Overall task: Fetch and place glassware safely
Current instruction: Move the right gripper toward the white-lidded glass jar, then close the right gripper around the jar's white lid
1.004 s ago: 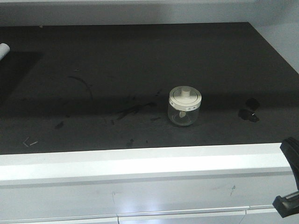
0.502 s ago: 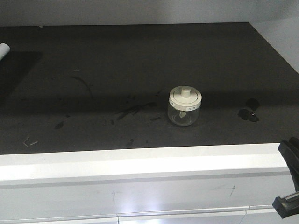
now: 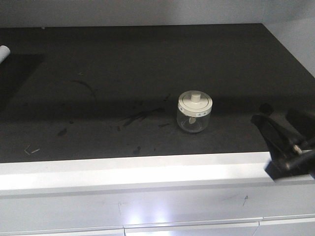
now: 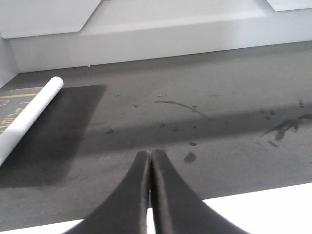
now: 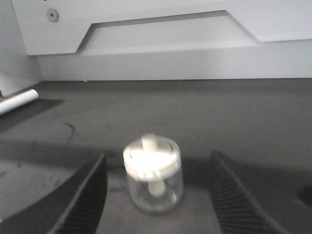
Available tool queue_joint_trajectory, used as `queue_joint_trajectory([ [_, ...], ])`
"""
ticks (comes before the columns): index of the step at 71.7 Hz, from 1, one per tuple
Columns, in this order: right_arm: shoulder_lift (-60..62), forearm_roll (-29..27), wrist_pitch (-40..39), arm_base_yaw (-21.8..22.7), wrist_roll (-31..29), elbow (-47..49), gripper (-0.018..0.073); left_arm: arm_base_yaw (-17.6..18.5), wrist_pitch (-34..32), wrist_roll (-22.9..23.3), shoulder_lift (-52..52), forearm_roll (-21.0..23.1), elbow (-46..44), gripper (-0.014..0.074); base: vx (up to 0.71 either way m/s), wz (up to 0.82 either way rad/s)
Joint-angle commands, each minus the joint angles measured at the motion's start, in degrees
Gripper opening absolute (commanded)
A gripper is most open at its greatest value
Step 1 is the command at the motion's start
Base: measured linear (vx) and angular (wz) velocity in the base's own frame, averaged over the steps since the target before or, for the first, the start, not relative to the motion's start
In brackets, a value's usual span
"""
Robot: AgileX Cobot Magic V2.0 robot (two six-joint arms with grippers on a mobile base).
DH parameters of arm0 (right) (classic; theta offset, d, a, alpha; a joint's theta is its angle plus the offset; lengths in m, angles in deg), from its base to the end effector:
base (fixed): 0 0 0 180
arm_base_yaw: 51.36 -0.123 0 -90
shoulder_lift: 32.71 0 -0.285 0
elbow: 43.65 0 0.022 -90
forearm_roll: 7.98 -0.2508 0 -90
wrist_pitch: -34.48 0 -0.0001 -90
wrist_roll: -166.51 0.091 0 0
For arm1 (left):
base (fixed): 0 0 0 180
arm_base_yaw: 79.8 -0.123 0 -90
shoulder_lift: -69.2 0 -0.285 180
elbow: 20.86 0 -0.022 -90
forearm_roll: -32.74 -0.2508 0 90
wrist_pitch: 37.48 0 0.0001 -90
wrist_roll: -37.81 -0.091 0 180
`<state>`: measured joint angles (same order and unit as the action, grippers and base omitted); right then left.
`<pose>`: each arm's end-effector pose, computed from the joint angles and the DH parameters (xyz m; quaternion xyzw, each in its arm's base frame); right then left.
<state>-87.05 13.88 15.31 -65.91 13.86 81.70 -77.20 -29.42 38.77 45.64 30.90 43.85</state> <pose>0.1603 0.0531 0.2919 -0.0922 0.7079 0.1712 0.6790 0.0791 -0.0032 0.2564 0.0210 0.7447 -0.0084 0.6670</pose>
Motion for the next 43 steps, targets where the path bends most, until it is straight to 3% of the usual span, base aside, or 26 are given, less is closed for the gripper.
queue_joint_trajectory([
  [1,-7.5,1.4,-8.7,-0.2,0.4,6.4,0.0447,0.3,-4.0,0.1,-0.5,0.5,-1.5,-0.0007,0.0,0.0],
  [24,-31.9,8.4,-12.0,-0.2,1.2,22.1,0.0447,0.3,-4.0,0.1,-0.5,0.5,-1.5,-0.0007,0.0,0.0],
  [43,-42.8,10.3,-13.5,-0.2,1.7,29.7,0.0447,0.3,-4.0,0.1,-0.5,0.5,-1.5,-0.0007,0.0,-0.01],
])
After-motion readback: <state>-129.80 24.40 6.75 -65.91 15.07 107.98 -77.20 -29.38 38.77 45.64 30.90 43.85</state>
